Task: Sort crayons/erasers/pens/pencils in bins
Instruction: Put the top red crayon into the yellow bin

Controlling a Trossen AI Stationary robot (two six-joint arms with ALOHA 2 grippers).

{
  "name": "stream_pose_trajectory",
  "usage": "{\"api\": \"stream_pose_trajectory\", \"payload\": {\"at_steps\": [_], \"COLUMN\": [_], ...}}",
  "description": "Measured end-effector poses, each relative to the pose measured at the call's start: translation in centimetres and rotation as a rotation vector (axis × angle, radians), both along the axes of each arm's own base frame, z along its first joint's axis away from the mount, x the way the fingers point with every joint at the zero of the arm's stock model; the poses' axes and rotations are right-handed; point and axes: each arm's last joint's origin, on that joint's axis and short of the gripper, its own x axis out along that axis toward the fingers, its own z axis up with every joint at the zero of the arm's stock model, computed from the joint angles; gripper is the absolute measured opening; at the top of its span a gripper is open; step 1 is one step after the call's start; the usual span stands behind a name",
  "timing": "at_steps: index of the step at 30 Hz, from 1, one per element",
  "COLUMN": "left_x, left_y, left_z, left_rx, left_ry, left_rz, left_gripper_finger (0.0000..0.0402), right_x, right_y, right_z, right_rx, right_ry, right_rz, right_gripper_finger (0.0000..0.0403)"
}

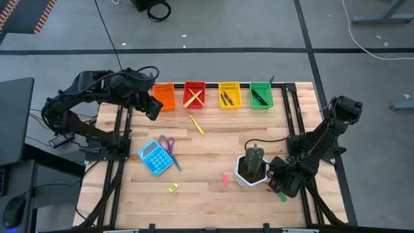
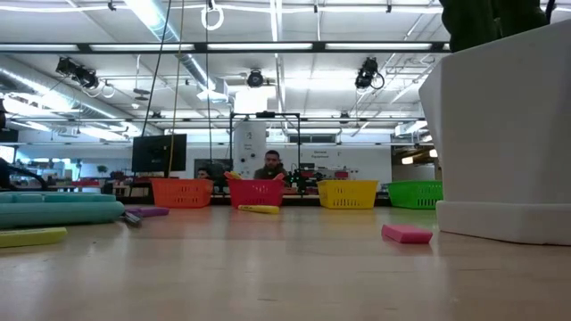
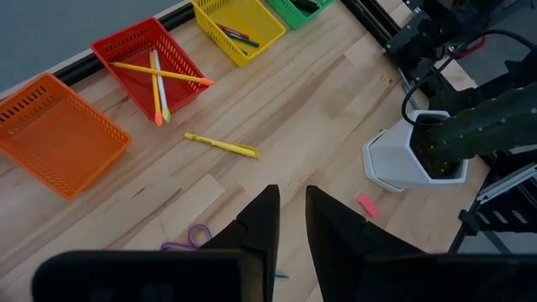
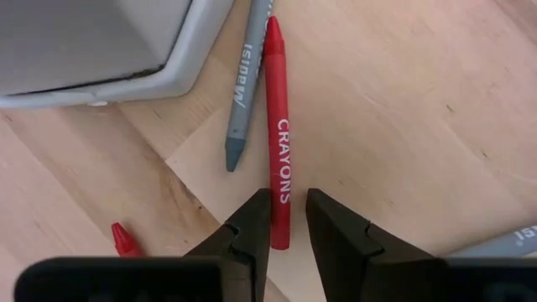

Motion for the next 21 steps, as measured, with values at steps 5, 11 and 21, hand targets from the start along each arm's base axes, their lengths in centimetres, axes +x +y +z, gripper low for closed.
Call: {"api": "stream_pose_trajectory", "payload": {"at_steps": [5,11,21], "left_x": [0.0,0.0,0.1], "left_y": [0.0,0.0,-0.5], "left_z": [0.0,0.0,0.0], "left_rx": [0.002,0.006,0.009], "left_ry": [0.000,0.002,0.004], "left_rz": [-0.002,-0.007,-0.038], "left_gripper_finger": [0.0072,0.0070,0.0075], "right_x": [0.3,0.1,0.0], "right_y": [-0.3,-0.8,-0.9], "right_z": [0.2,1.1,1.6], "right_rx": [0.020,0.034,0.058], "right_ry": [0.009,-0.003,-0.007], "right_rz": [-0.019,-0.056,-0.074], "right_gripper_finger": [0.0090,0.0089,0.0089]}}
